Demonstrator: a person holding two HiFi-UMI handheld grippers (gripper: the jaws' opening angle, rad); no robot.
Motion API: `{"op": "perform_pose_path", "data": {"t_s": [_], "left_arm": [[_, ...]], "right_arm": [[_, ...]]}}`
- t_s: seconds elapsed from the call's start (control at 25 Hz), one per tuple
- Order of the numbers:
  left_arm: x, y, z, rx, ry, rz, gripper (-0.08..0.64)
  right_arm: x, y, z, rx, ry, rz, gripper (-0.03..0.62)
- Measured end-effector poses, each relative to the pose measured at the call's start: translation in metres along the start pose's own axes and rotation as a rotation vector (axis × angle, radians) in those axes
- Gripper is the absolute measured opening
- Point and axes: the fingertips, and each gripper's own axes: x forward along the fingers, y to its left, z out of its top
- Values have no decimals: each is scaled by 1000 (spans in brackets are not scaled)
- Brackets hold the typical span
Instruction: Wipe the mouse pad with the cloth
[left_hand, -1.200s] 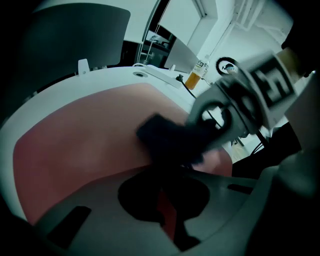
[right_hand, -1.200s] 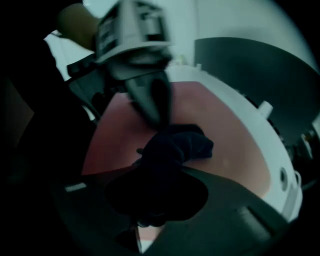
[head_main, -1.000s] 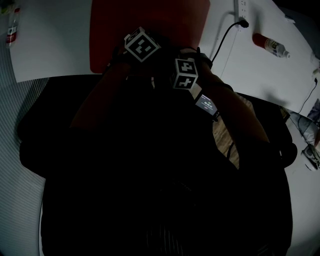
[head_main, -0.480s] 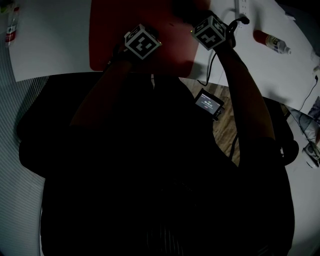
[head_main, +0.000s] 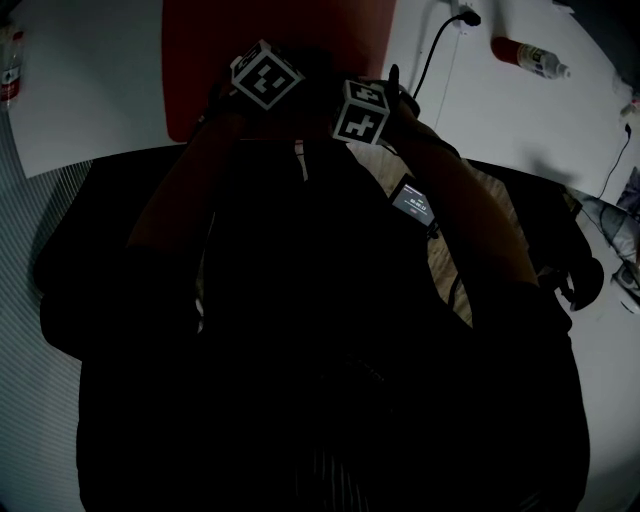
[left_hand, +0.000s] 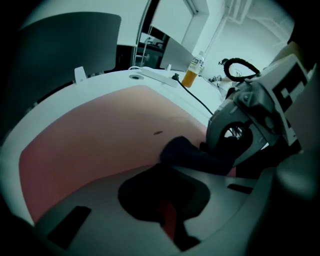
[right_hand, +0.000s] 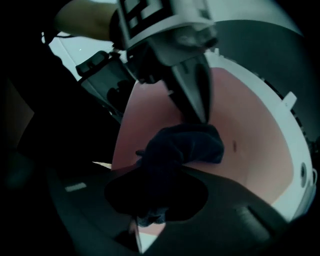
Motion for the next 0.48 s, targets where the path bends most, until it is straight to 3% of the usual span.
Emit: {"op": "perform_pose_path", "data": {"t_s": [0.12, 0.24, 0.4, 0.48], "left_arm": [[-4, -4, -6, 40, 25, 25, 6], [-8, 0, -5, 12, 29, 40, 8], [-10, 0, -6, -3, 33, 73, 6], [-12, 0, -10, -41, 40, 68, 6]], "right_arm": [[5, 25, 6, 11, 17, 52, 75], [3, 30, 12, 60, 29, 80, 75], [6, 42, 16, 53, 62, 73, 75], [1, 41, 13, 127, 22, 55, 77]]}}
